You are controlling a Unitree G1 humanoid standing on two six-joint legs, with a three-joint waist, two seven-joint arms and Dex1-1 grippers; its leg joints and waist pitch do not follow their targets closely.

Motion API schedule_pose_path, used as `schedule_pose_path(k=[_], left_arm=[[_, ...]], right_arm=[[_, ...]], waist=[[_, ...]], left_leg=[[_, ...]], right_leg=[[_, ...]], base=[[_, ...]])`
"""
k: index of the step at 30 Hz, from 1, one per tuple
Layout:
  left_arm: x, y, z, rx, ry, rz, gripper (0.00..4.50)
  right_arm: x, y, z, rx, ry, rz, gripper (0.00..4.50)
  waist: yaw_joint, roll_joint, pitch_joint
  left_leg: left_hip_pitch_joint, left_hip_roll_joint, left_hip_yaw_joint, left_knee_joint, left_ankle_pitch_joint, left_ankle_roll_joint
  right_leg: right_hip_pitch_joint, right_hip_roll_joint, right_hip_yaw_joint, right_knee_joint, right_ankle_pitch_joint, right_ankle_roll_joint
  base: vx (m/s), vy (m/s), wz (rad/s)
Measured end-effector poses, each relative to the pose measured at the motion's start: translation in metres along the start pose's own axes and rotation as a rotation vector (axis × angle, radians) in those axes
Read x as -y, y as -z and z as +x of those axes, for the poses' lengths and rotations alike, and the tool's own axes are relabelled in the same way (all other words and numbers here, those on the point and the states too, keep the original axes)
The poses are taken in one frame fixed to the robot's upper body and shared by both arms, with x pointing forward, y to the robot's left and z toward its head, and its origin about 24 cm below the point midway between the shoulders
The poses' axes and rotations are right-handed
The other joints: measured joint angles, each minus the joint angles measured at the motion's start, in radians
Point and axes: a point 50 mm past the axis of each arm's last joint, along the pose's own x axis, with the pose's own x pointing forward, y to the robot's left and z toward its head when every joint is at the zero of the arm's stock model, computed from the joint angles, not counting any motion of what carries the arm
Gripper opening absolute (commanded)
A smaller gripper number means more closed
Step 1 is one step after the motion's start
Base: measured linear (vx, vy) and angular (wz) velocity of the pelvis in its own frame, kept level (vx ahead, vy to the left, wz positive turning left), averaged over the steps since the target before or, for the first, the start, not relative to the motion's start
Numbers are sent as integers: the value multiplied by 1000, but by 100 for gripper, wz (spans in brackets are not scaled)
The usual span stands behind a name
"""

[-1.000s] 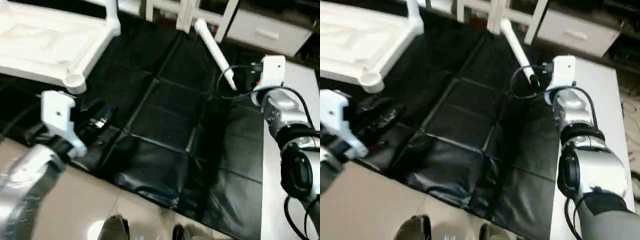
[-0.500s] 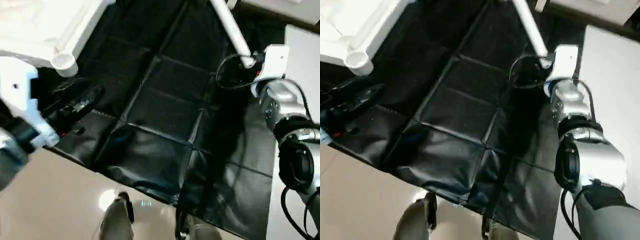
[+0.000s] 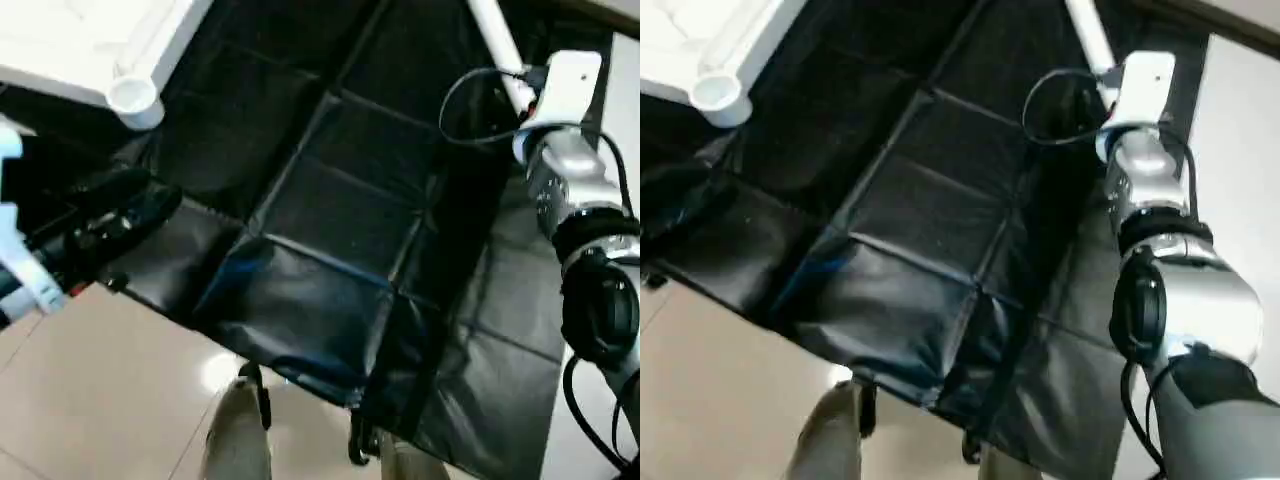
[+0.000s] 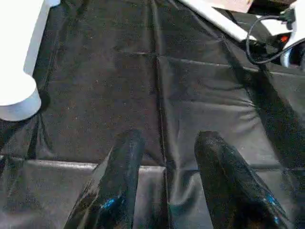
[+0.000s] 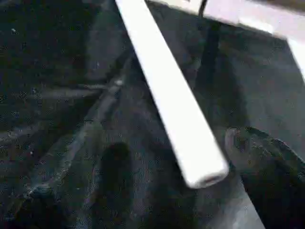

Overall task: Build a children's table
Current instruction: Pick table leg

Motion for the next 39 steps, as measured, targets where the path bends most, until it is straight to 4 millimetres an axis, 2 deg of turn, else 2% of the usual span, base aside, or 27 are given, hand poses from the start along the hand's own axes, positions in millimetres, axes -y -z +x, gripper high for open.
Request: schedule_pose_path(k=[2,16,17,20,21,26,39], left_arm=[[3,-1,-1,4,18,-15,205],[18,-6,-10,-61,104,-82,205],[18,-6,-10,-59,103,-83,205],[18,-6,-10,-73,94,-90,205],[19,-6,-11,-79,94,-87,205],[21,-7,-11,-101,94,-90,205],[26,-10,-11,-105,92,-100,205]], right_arm=[[1,3,0,-18,3,12,447],[1,4,0,-38,-31,32,447],[1,4,0,-38,-32,31,430],[1,4,0,-39,-31,32,416],[2,4,0,-39,-30,32,395],[5,5,0,-56,-24,21,395],[-6,5,-2,-55,-227,43,395]], waist=[[4,0,0],[5,0,1],[5,0,1],[4,0,1],[5,0,1],[6,0,1],[7,0,1]], left_leg=[[0,0,0,0,0,0],[-1,0,-13,-1,5,-8],[-1,0,-13,-1,5,-9],[-3,0,-15,-1,6,-11],[-4,0,-16,-1,7,-12],[-6,0,-21,-1,10,-17],[-7,0,-23,0,11,-19]], right_leg=[[0,0,0,0,0,1],[2,0,-8,0,2,0],[2,0,-8,0,3,0],[3,0,-13,0,3,-1],[3,0,-14,0,3,-2],[4,1,-19,0,4,-3],[4,0,-20,0,8,-5]], base=[[0,0,0],[0,0,0],[0,0,0],[0,0,0],[0,0,0],[0,0,0],[0,0,0]])
